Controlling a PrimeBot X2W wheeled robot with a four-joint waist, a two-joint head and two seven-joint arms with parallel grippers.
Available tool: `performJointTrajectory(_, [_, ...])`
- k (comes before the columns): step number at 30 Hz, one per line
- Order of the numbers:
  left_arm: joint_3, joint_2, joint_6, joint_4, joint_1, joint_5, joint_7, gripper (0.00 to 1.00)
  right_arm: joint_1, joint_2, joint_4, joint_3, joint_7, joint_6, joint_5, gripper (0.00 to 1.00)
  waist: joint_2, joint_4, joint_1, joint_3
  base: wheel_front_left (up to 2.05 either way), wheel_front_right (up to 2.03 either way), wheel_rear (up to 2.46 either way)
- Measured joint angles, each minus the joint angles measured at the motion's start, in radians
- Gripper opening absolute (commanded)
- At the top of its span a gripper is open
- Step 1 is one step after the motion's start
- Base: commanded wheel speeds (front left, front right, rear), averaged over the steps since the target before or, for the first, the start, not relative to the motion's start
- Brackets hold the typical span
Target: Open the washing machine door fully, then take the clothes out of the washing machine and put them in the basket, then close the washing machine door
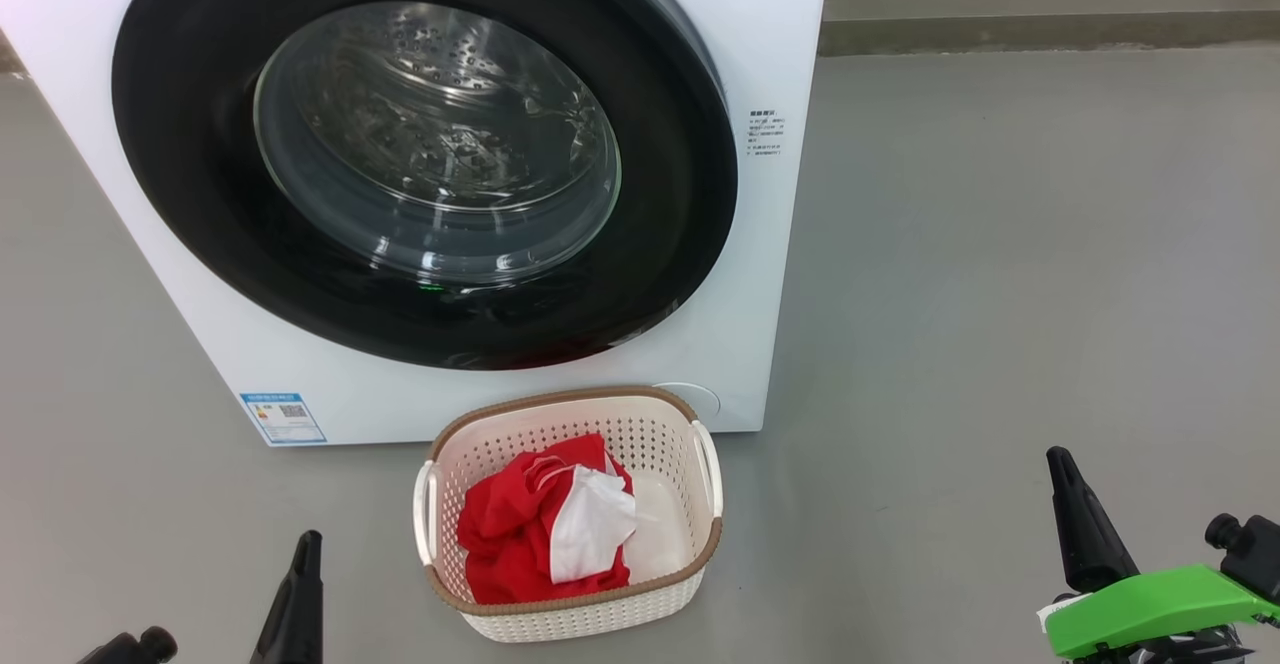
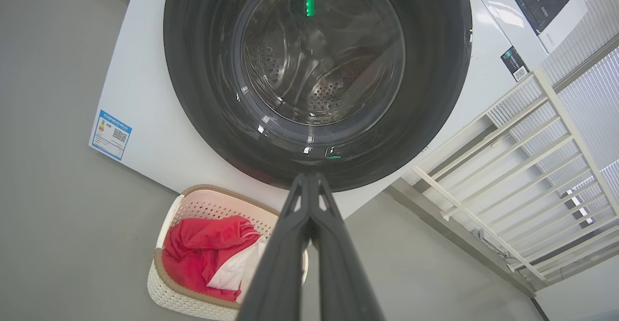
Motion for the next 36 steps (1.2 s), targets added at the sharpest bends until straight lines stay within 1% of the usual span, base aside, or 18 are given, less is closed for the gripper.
performJointTrajectory(33, [0.014, -0.004, 0.0, 0.021, -0.027, -0.348, 0.092, 0.0, -0.026, 0.001, 0.014, -0.021, 0.097, 0.0, 0.352, 0.0, 0.0, -0.003, 0.0, 0.022, 0.0, 0.0, 0.0])
performJointTrajectory(36, [0.015, -0.004, 0.0, 0.023, -0.028, -0.369, 0.098, 0.0, -0.03, 0.002, 0.015, -0.025, 0.102, 0.0, 0.37, 0.0, 0.0, -0.003, 0.0, 0.024, 0.0, 0.0, 0.0])
